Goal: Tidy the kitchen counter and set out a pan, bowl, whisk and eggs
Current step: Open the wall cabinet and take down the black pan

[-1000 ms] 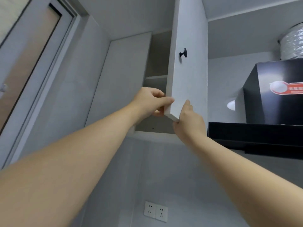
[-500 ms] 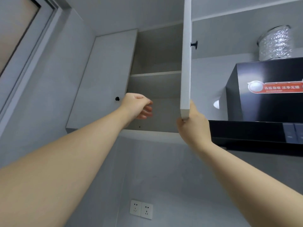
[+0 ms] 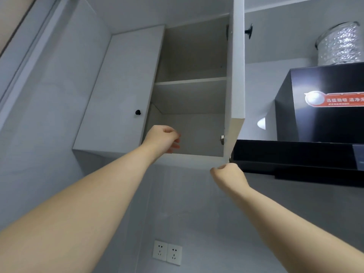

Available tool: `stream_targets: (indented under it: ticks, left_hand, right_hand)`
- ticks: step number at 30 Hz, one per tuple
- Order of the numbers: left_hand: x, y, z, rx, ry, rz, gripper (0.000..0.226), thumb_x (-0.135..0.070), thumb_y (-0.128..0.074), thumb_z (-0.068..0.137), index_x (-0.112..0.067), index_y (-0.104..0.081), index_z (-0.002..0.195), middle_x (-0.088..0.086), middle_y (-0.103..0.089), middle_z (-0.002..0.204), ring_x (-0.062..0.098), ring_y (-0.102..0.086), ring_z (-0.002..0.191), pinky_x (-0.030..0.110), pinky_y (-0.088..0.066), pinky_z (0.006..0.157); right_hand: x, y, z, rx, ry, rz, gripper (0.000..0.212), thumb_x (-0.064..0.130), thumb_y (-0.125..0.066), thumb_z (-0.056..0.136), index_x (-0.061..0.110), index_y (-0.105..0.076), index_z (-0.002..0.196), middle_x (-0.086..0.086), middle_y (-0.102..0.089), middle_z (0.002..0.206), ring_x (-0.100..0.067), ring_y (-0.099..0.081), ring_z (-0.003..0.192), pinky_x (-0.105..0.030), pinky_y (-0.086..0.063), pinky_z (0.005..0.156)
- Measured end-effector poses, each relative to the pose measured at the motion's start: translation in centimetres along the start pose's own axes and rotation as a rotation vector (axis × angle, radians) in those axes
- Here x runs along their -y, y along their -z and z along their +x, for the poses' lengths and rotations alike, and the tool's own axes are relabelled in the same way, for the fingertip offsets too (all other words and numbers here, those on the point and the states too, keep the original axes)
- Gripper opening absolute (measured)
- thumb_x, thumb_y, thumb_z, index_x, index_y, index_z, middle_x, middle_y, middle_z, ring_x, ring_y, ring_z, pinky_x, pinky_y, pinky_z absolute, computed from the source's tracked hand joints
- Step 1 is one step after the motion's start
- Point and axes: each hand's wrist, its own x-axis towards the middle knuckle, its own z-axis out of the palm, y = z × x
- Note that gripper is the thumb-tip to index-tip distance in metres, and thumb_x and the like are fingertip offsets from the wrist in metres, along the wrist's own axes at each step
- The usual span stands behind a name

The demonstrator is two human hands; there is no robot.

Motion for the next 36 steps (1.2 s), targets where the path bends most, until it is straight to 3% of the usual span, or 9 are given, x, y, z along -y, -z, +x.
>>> stream_targets:
  ticks: [2,4,5,7,18,26,30,33,36]
  left_hand:
    - [1.3,0.2,0.8,-0.004,-0.006,0.02,0.016,-0.011,-0.053,0.09,-0.017,-0.064,0.08,0.006,-0.067,0.089,0.019,-0.068,0.081,0.036,-0.054,0.078]
    - [2.7,0.6,1.8,0.001,-0.01,0.054,0.015,-0.012,-0.053,0.09,-0.018,-0.065,0.082,0.004,-0.067,0.091,0.018,-0.066,0.087,0.037,-0.054,0.082]
    - [3.6,0.9,2.5,0.003,-0.014,0.081,0.014,-0.013,-0.054,0.09,-0.02,-0.065,0.084,0.003,-0.068,0.094,0.019,-0.066,0.091,0.037,-0.053,0.084]
    - [5.2,1.4,4.0,0.011,-0.025,0.143,0.013,-0.017,-0.055,0.089,-0.022,-0.067,0.092,0.001,-0.068,0.102,0.019,-0.063,0.1,0.037,-0.05,0.091]
    - [12.5,1.2,13.0,0.213,-0.062,0.625,0.045,-0.012,-0.044,0.095,-0.017,-0.046,0.14,0.004,-0.042,0.148,0.023,-0.041,0.133,0.025,-0.033,0.104]
    - [15.8,-0.9,14.9,0.273,-0.101,0.643,0.051,-0.011,-0.048,0.092,-0.023,-0.042,0.142,0.002,-0.038,0.15,0.021,-0.044,0.13,0.024,-0.037,0.098]
    - [15.7,-1.8,12.7,0.249,-0.144,0.676,0.044,-0.014,-0.047,0.092,-0.022,-0.047,0.136,0.005,-0.047,0.143,0.024,-0.049,0.124,0.029,-0.039,0.097]
    - [14.2,-2.9,9.9,0.187,-0.118,0.591,0.049,-0.012,-0.048,0.094,-0.023,-0.042,0.141,0.001,-0.043,0.146,0.023,-0.047,0.127,0.026,-0.037,0.097]
    - [12.3,-4.3,6.9,0.131,-0.149,0.481,0.048,-0.009,-0.049,0.093,-0.02,-0.045,0.139,0.001,-0.046,0.143,0.02,-0.045,0.129,0.022,-0.036,0.095]
  right_hand:
    - [0.5,-1.3,0.9,0.046,0.042,-0.022,0.021,0.014,-0.045,0.084,0.015,-0.037,0.065,-0.002,-0.04,0.064,-0.019,-0.036,0.056,-0.025,-0.023,0.051]
    - [1.2,-2.1,1.8,0.083,0.101,-0.039,0.021,0.017,-0.046,0.089,0.015,-0.06,0.105,-0.003,-0.059,0.097,-0.02,-0.054,0.076,-0.023,-0.032,0.058]
    - [1.7,-2.7,2.3,0.101,0.117,-0.049,0.038,0.019,-0.046,0.092,0.014,-0.051,0.129,-0.003,-0.059,0.115,-0.02,-0.056,0.085,-0.022,-0.036,0.062]
    - [2.4,-3.7,3.7,0.11,0.152,-0.114,0.048,0.021,-0.045,0.094,0.012,-0.039,0.141,-0.005,-0.053,0.13,-0.02,-0.056,0.097,-0.023,-0.041,0.07]
    - [3.6,-9.1,14.5,-0.055,0.181,-0.27,0.037,0.012,-0.051,0.089,0.006,-0.05,0.126,-0.013,-0.057,0.125,-0.032,-0.053,0.116,-0.032,-0.044,0.093]
    - [1.5,-10.6,14.8,-0.088,0.321,-0.318,0.049,0.007,-0.046,0.089,0.008,-0.041,0.138,-0.012,-0.049,0.133,-0.026,-0.045,0.123,-0.03,-0.04,0.099]
    - [-0.4,-9.6,11.0,-0.103,0.345,-0.299,0.038,0.013,-0.045,0.091,0.014,-0.05,0.128,-0.005,-0.053,0.126,-0.02,-0.052,0.112,-0.025,-0.039,0.083]
    - [-2.3,-7.2,7.3,-0.175,0.179,-0.193,0.014,0.02,-0.049,0.089,0.015,-0.059,0.097,0.0,-0.063,0.092,-0.022,-0.059,0.084,-0.031,-0.044,0.065]
    - [-3.2,-4.1,4.4,-0.298,0.008,0.042,0.022,0.02,-0.054,0.086,0.015,-0.047,0.107,0.0,-0.058,0.096,-0.024,-0.055,0.088,-0.033,-0.045,0.069]
